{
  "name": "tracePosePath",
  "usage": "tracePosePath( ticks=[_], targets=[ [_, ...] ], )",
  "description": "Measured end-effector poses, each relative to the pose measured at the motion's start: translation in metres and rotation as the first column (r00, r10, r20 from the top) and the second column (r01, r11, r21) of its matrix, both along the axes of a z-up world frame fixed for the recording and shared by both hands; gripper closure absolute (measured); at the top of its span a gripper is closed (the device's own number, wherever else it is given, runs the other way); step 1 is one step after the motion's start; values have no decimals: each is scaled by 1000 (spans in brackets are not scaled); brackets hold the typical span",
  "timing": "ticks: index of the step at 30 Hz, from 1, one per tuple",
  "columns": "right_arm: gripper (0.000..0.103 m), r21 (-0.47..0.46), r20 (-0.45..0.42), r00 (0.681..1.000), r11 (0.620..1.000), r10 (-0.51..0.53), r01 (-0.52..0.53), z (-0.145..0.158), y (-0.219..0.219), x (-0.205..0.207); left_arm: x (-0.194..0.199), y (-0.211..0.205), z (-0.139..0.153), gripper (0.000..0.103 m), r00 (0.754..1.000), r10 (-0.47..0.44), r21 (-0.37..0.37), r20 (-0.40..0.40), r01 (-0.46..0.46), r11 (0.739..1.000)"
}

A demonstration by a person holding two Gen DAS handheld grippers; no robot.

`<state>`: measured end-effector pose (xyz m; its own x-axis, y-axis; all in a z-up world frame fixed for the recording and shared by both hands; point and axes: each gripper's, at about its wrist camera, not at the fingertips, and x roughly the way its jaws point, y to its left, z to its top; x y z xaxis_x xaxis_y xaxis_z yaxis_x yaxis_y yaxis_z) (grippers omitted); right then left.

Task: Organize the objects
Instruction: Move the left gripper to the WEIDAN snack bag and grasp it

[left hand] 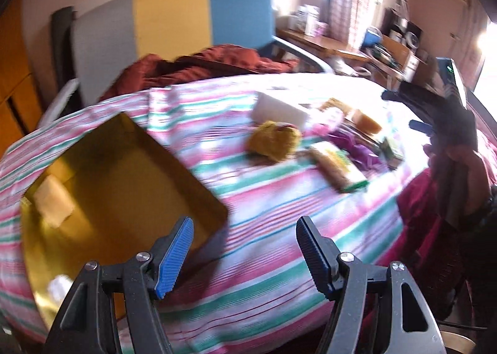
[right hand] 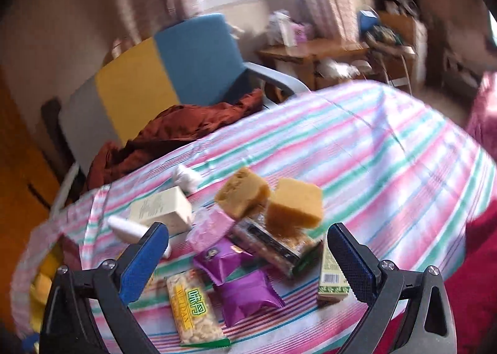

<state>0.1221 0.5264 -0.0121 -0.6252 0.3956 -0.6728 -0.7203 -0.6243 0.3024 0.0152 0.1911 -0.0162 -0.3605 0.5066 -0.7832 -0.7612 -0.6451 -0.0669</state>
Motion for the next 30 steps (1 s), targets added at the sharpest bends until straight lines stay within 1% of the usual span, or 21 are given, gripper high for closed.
tracePosePath(
  ticks=[1, 3, 8, 9, 12, 16, 20, 22, 24, 26, 28, 30],
  targets=[
    [0, -46, -19, 1000, 999, -23, 22, -3, 7, 3, 2, 10, -3, 33, 1000, -21, -8, 10, 21, 1000],
    [0, -87, -48, 998, 995, -47, 42, -6, 14, 8, 6, 26, -8, 33, 998, -53, -16, 21, 53, 998],
    [0, -126, -78, 997, 992, -27, 17, -9, 15, 9, 9, 69, -25, 33, 990, -121, -39, 78, 124, 992],
    [0, -134, -78, 997, 991, -20, 10, -10, 15, 8, 9, 77, -28, 34, 990, -113, -46, 83, 117, 992],
    [0, -147, -82, 997, 989, -4, -8, -13, 15, 6, 7, 103, -36, 34, 986, -132, -52, 105, 137, 989],
    [0, -163, -102, 995, 987, -9, -8, -13, 16, 8, 3, 141, -44, 35, 978, -156, -50, 140, 164, 985],
    [0, -181, -123, 992, 983, -29, 6, -14, 21, 12, -3, 176, -55, 35, 971, -146, -59, 188, 159, 986],
    [0, -186, -136, 989, 982, -56, 30, -13, 24, 18, -6, 190, -62, 35, 972, -125, -68, 200, 141, 988],
    [0, -206, -153, 985, 977, -82, 49, -15, 29, 22, -11, 203, -70, 35, 972, -95, -93, 215, 117, 989],
    [0, -232, -152, 984, 971, -89, 52, -18, 32, 23, -15, 215, -80, 34, 966, -85, -100, 243, 112, 989],
    [0, -243, -144, 986, 969, -79, 42, -21, 33, 19, -19, 221, -90, 34, 968, -69, -124, 240, 101, 987],
    [0, -239, -133, 989, 971, -64, 30, -21, 32, 16, -15, 220, -90, 35, 977, -94, -110, 190, 116, 987]
  ],
)
